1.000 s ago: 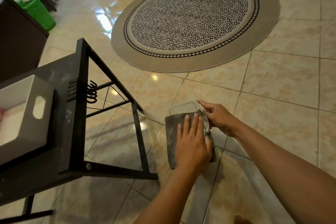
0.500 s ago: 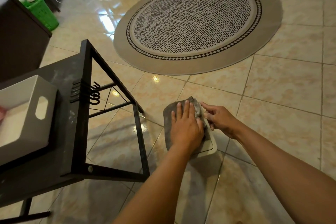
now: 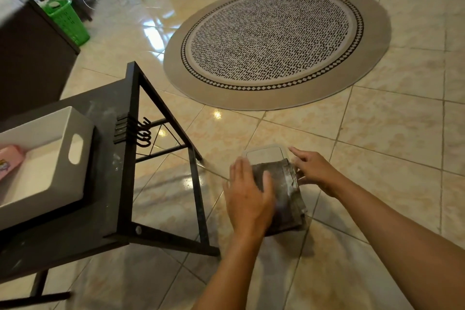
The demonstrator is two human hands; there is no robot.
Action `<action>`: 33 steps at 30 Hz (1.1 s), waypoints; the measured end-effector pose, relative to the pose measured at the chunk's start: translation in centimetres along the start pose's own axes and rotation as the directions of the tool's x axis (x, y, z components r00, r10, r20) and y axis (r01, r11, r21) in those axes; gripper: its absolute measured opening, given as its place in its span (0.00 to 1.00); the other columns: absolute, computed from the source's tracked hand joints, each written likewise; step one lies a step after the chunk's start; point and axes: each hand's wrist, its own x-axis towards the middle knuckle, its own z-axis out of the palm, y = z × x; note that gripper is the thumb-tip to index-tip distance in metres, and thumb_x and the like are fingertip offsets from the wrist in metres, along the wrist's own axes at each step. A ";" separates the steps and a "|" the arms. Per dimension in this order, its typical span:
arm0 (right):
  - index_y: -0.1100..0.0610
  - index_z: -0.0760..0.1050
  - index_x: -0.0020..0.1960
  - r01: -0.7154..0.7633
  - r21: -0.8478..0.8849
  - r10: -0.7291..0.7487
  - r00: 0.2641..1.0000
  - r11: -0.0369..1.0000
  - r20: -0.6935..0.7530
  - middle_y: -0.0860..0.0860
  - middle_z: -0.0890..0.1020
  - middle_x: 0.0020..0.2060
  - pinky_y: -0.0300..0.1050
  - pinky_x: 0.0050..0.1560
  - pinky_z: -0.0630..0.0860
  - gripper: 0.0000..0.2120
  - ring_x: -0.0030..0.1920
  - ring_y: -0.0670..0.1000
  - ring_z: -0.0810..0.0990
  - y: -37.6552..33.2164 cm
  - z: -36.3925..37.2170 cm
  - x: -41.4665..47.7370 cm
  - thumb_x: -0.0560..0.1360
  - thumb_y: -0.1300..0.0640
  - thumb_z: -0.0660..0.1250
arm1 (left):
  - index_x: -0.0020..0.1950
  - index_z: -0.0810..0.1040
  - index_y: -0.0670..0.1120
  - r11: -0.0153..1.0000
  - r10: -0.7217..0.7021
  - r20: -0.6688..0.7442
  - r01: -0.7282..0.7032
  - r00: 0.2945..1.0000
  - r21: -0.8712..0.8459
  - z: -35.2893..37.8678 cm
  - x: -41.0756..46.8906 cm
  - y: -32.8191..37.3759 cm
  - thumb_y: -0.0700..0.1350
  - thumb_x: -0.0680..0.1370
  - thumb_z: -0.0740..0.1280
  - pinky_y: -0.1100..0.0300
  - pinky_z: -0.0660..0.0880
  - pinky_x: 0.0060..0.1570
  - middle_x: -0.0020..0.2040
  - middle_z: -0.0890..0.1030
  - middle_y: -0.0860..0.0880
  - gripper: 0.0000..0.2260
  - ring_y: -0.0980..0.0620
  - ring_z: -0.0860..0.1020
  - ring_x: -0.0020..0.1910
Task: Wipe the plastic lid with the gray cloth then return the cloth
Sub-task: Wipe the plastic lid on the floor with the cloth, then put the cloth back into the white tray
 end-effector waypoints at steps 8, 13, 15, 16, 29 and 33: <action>0.58 0.72 0.42 -0.060 -0.397 0.040 0.997 0.916 -0.059 0.55 0.78 0.35 0.48 0.37 0.81 0.23 0.34 0.52 0.77 -1.7 0.3 -3.1 0.70 0.38 0.71 | 0.45 0.77 0.44 0.770 -0.456 0.344 0.557 0.821 -0.311 -2.4 1.1 -2.6 0.54 0.80 0.64 0.50 0.79 0.48 0.41 0.80 0.45 0.14 0.49 0.80 0.39; 0.56 0.69 0.33 -0.087 -0.526 0.076 0.996 0.846 -0.041 0.57 0.73 0.31 0.48 0.34 0.70 0.20 0.31 0.54 0.73 -2.1 0.8 -3.0 0.67 0.49 0.79 | 0.47 0.78 0.44 0.792 -0.440 0.307 0.525 0.844 -0.310 -3.2 1.6 -1.7 0.46 0.79 0.67 0.49 0.81 0.50 0.44 0.81 0.45 0.06 0.49 0.81 0.43; 0.56 0.69 0.31 -0.106 -0.528 0.089 0.994 0.842 -0.058 0.57 0.74 0.30 0.47 0.34 0.69 0.20 0.30 0.54 0.73 -2.3 0.7 -3.1 0.67 0.52 0.79 | 0.48 0.77 0.46 0.825 -0.396 0.269 0.469 0.878 -0.314 -3.4 1.5 -1.4 0.45 0.79 0.67 0.50 0.80 0.50 0.45 0.80 0.46 0.03 0.50 0.80 0.44; 0.56 0.70 0.30 -0.109 -0.531 0.090 0.994 0.840 -0.061 0.56 0.75 0.29 0.47 0.34 0.70 0.19 0.29 0.53 0.74 -2.4 0.7 -3.1 0.67 0.53 0.79 | 0.48 0.76 0.47 0.845 -0.369 0.239 0.431 0.898 -0.318 -3.5 1.4 -1.1 0.44 0.79 0.66 0.51 0.80 0.49 0.45 0.80 0.48 0.02 0.51 0.80 0.44; 0.61 0.76 0.48 0.131 -0.353 -0.145 0.989 0.927 -0.013 0.57 0.81 0.41 0.47 0.39 0.77 0.05 0.39 0.51 0.79 -9.2 -0.3 -6.5 0.74 0.60 0.69 | 0.52 0.74 0.47 0.870 -0.117 -0.033 0.086 0.993 -0.485 -8.7 1.1 2.8 0.44 0.82 0.62 0.67 0.74 0.36 0.47 0.77 0.52 0.02 0.57 0.77 0.46; 0.62 0.74 0.48 0.266 -0.289 -0.279 0.960 0.919 -0.003 0.60 0.83 0.42 0.55 0.43 0.82 0.07 0.43 0.58 0.83 -15.2 0.3 -8.7 0.76 0.59 0.69 | 0.52 0.74 0.47 0.885 -0.091 -0.154 0.010 0.984 -0.466 -14.1 1.7 5.2 0.44 0.82 0.62 0.66 0.73 0.37 0.44 0.78 0.53 0.02 0.58 0.77 0.43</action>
